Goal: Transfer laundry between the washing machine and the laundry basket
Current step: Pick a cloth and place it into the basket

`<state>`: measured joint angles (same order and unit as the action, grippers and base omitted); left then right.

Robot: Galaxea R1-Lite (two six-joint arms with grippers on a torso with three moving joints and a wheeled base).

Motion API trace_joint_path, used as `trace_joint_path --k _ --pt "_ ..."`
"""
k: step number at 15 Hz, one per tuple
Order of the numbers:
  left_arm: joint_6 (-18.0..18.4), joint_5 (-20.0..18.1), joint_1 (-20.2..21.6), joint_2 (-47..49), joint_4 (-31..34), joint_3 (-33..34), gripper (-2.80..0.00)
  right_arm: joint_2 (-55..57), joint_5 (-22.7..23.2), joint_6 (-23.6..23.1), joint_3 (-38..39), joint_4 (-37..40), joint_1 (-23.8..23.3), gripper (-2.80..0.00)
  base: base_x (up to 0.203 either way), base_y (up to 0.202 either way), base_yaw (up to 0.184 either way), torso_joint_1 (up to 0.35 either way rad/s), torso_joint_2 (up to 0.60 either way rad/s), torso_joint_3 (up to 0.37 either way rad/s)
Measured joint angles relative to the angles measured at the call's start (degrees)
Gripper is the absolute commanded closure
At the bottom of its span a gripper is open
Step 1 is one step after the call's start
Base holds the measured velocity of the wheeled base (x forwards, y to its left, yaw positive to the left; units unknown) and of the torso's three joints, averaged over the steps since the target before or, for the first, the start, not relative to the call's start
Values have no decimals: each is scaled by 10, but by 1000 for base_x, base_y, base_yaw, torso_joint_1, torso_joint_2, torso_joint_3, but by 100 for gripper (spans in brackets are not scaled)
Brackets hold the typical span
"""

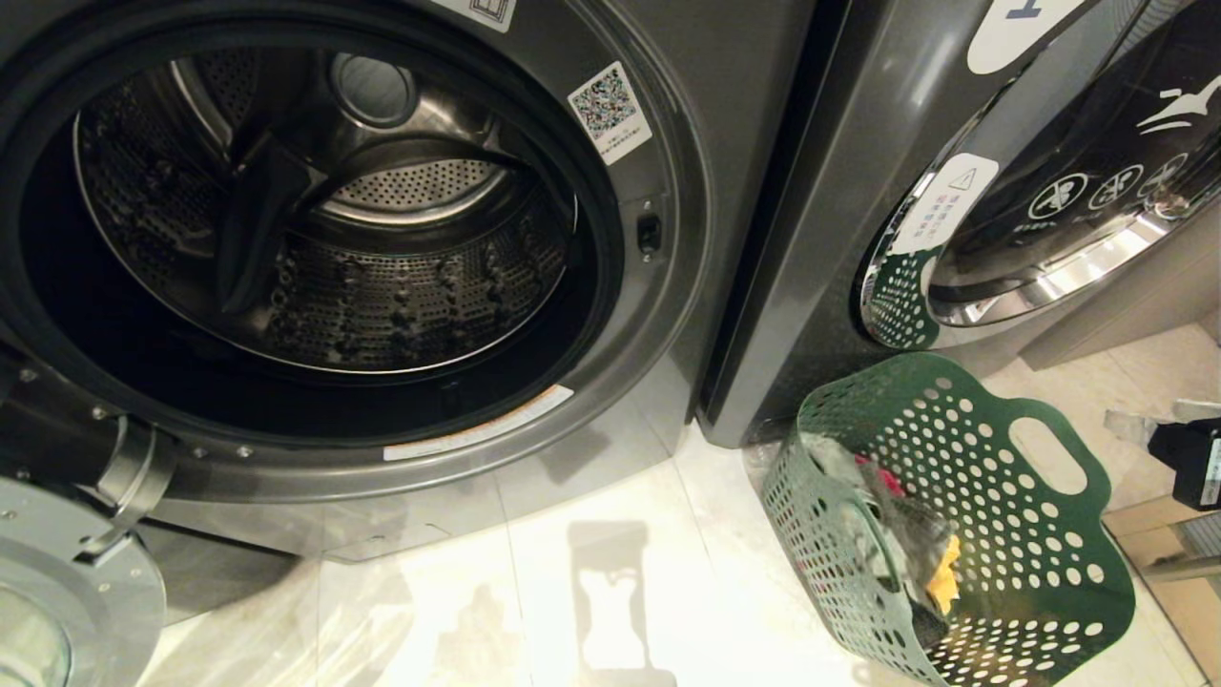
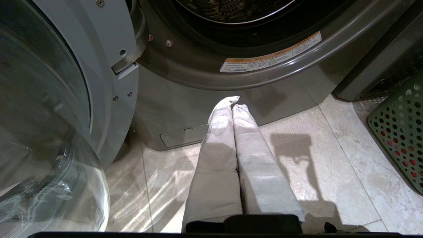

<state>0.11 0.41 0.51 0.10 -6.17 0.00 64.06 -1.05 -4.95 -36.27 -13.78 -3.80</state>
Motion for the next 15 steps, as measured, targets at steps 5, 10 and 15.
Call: trace_joint_path --k 5,10,15 --pt "0 0 0 0 0 0 0 -5 0 -5 10 0 0 -280 0 0 0 0 0 0" --pt "-1 0 0 0 0 0 0 -8 -10 -4 20 -18 -1 0 0 0 0 0 0 0" --pt "0 0 0 0 1 0 0 -62 -8 -2 120 -19 0 0 0 0 0 0 0 0"
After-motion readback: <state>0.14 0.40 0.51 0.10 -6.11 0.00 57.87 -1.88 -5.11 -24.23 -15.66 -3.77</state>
